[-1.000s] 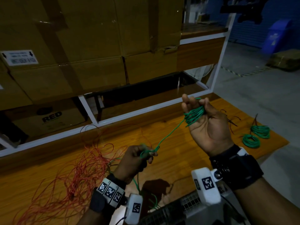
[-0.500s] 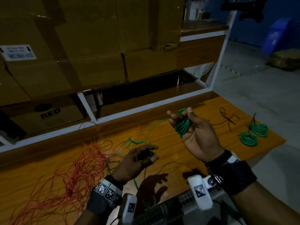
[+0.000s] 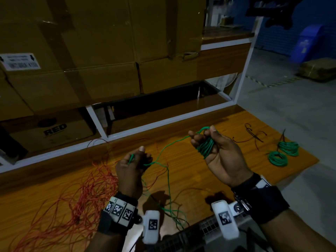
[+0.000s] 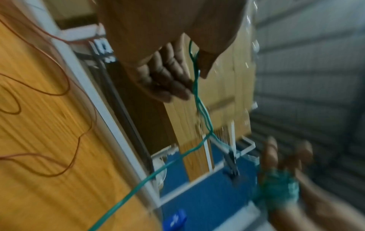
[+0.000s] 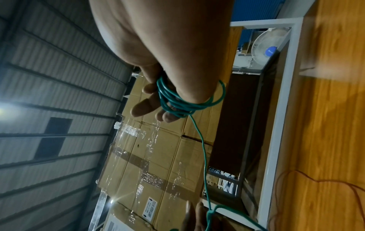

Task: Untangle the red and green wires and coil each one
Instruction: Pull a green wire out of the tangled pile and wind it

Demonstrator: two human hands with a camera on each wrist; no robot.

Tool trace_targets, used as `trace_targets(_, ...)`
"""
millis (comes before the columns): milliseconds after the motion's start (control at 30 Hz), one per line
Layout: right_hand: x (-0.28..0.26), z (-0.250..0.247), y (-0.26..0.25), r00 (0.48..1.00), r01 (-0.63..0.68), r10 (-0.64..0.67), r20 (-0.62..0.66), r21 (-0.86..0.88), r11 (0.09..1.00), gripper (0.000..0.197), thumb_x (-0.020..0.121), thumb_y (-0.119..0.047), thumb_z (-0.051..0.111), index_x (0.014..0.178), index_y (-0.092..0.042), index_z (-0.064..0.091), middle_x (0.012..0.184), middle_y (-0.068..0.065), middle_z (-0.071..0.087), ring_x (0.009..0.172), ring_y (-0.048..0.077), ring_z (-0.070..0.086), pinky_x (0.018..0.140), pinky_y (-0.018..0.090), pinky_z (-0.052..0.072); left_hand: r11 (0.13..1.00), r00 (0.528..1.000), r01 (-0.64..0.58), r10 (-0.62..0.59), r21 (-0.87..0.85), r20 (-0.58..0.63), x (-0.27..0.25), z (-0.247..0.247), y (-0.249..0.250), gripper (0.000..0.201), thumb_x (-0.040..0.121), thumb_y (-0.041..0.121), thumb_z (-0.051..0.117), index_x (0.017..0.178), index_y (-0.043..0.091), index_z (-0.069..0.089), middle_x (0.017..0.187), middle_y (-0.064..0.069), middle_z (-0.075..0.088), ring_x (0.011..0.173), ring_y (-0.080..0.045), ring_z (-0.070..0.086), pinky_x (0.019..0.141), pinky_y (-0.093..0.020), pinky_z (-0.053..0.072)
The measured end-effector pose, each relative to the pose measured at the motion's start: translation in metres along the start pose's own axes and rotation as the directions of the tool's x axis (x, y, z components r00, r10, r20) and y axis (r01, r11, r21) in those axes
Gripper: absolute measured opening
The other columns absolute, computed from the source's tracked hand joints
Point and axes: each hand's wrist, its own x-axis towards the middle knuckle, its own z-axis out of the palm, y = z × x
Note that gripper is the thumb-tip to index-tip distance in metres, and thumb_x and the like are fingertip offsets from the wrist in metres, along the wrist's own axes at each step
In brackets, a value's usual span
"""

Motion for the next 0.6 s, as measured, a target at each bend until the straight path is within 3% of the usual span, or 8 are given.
trace_targets(200,0.007,0.01,0.016,0.998,-0.05,0.047,0.029,0.118,0.992,0.03,0.108,-0.025,0.039,0.095,-0.006,0.059,0.103,0.017,0.074,0.119,0.029,0.067,0.095,0.034,0.059,0.994,0.964,0.102,-0.11,0.044,0.243,-0.009,0.009,0.011,0.023,0.08,0.013,0.072,0.098,-0.001,0.072,0.091,-0.02,0.076,0.082,-0.03,0.076,0.072,-0.037,0.063)
trace_targets(300,0.019,0.017,0.025,0.999,0.051,-0.053,0.007,0.214,0.976,0.031,0.11,-0.025,0.038,0.095,-0.008,0.059,0.113,0.018,0.072,0.118,0.026,0.068,0.101,0.034,0.055,0.995,0.941,0.068,-0.089,0.073,0.327,-0.018,0.017,0.008,0.022,0.084,0.009,0.071,0.102,-0.003,0.074,0.096,-0.027,0.075,0.085,-0.037,0.075,0.077,-0.045,0.063)
trace_targets(367,0.03,0.018,0.026,0.984,0.181,-0.18,-0.015,0.119,0.976,0.03,0.11,-0.025,0.039,0.096,-0.008,0.06,0.117,0.019,0.071,0.121,0.026,0.066,0.103,0.035,0.052,0.995,0.914,0.055,-0.086,0.087,0.396,-0.025,0.019,0.008,0.019,0.084,0.007,0.071,0.1,0.0,0.078,0.096,-0.029,0.074,0.085,-0.039,0.075,0.077,-0.047,0.063)
trace_targets(400,0.035,0.016,0.026,0.964,0.266,-0.267,0.002,-0.054,0.962,0.032,0.11,-0.024,0.039,0.097,-0.008,0.063,0.118,0.017,0.073,0.123,0.026,0.064,0.106,0.038,0.049,0.995,0.899,0.056,-0.088,0.086,0.429,-0.027,0.019,0.008,0.018,0.082,0.007,0.072,0.098,0.002,0.08,0.095,-0.03,0.074,0.084,-0.039,0.075,0.076,-0.047,0.063)
trace_targets(433,0.041,0.01,0.029,0.937,0.343,-0.346,0.049,-0.321,0.883,0.035,0.111,-0.026,0.039,0.099,-0.009,0.068,0.117,0.014,0.074,0.126,0.026,0.063,0.108,0.04,0.047,0.995,0.886,0.059,-0.089,0.081,0.455,-0.029,0.02,0.01,0.018,0.08,0.009,0.074,0.096,0.003,0.081,0.093,-0.029,0.074,0.083,-0.039,0.075,0.075,-0.046,0.063)
trace_targets(500,0.041,0.003,0.036,0.924,0.365,-0.296,0.241,-0.785,0.5,0.045,0.109,-0.04,0.042,0.096,-0.011,0.074,0.107,0.004,0.078,0.115,0.025,0.068,0.097,0.044,0.053,0.996,0.877,0.071,-0.088,0.053,0.473,-0.029,0.019,0.015,0.021,0.075,0.013,0.077,0.094,0.005,0.081,0.091,-0.028,0.075,0.082,-0.038,0.075,0.074,-0.046,0.062)
trace_targets(567,0.038,-0.006,0.041,0.942,0.334,-0.054,0.33,-0.925,0.178,0.058,0.104,-0.055,0.045,0.077,-0.008,0.064,0.076,0.0,0.069,0.075,0.017,0.068,0.064,0.044,0.051,0.996,0.883,0.087,-0.088,0.023,0.461,-0.024,0.016,0.021,0.023,0.071,0.014,0.078,0.092,0.007,0.082,0.091,-0.025,0.075,0.082,-0.037,0.076,0.075,-0.046,0.062)
trace_targets(600,0.033,-0.008,0.041,0.937,0.329,0.077,0.34,-0.936,0.128,0.055,0.104,-0.051,0.048,0.067,-0.011,0.054,0.062,-0.004,0.056,0.057,0.006,0.055,0.055,0.035,0.041,0.996,0.886,0.084,-0.086,0.023,0.455,-0.021,0.014,0.024,0.023,0.07,0.014,0.078,0.091,0.008,0.082,0.091,-0.024,0.076,0.083,-0.036,0.076,0.074,-0.046,0.062)
